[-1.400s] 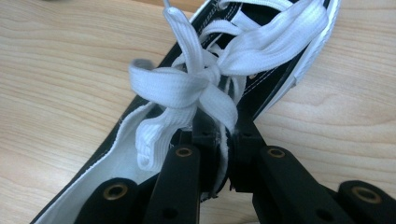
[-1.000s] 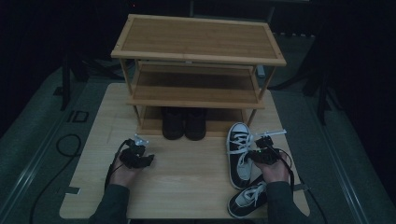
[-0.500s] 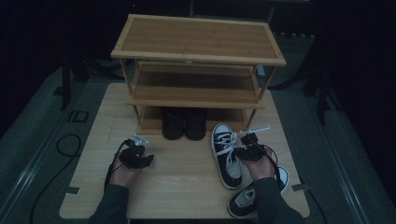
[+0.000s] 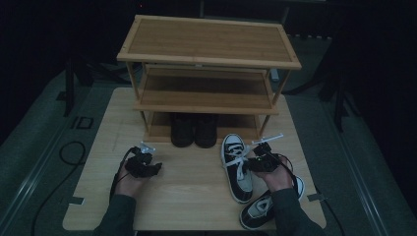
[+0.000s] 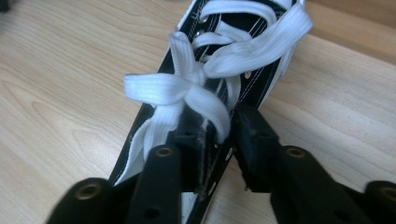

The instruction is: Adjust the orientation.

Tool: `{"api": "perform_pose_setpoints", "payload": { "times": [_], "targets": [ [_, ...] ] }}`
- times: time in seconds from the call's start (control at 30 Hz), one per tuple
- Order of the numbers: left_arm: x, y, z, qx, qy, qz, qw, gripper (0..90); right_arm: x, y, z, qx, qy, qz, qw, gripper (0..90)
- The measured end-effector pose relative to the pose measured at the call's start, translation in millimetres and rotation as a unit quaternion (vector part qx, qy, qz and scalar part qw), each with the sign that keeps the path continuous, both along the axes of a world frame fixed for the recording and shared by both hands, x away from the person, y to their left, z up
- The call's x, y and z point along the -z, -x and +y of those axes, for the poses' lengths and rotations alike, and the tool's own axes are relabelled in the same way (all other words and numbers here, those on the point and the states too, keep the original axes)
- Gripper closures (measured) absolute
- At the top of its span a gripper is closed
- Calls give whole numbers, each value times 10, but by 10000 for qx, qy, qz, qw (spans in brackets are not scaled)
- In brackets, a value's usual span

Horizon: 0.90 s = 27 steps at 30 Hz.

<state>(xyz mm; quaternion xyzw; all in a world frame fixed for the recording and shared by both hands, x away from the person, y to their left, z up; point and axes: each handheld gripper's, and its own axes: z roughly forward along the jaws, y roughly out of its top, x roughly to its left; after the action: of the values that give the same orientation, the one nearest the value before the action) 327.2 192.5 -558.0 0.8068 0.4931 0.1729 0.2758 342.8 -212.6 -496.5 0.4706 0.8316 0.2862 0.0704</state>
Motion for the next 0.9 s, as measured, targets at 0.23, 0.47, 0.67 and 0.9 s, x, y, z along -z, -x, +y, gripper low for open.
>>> {"api": "perform_pose_setpoints", "payload": {
  "times": [0.23, 0.47, 0.67, 0.9],
  "targets": [
    [3, -1, 8, 7, 13, -6, 10000, 511, -100, 55, -120, -31, -89, -187, 9998, 608],
    [7, -1, 11, 11, 25, -22, 10000, 510, -154, 104, -204, -40, -145, -312, 9994, 593],
    [8, 0, 11, 4, 30, -28, 10000, 509, -232, 154, -269, -9, -212, -468, 9987, 599],
    [9, 1, 15, 12, 35, -33, 10000, 509, -285, 196, -439, 118, -77, -548, 9984, 602]
  ]
}}
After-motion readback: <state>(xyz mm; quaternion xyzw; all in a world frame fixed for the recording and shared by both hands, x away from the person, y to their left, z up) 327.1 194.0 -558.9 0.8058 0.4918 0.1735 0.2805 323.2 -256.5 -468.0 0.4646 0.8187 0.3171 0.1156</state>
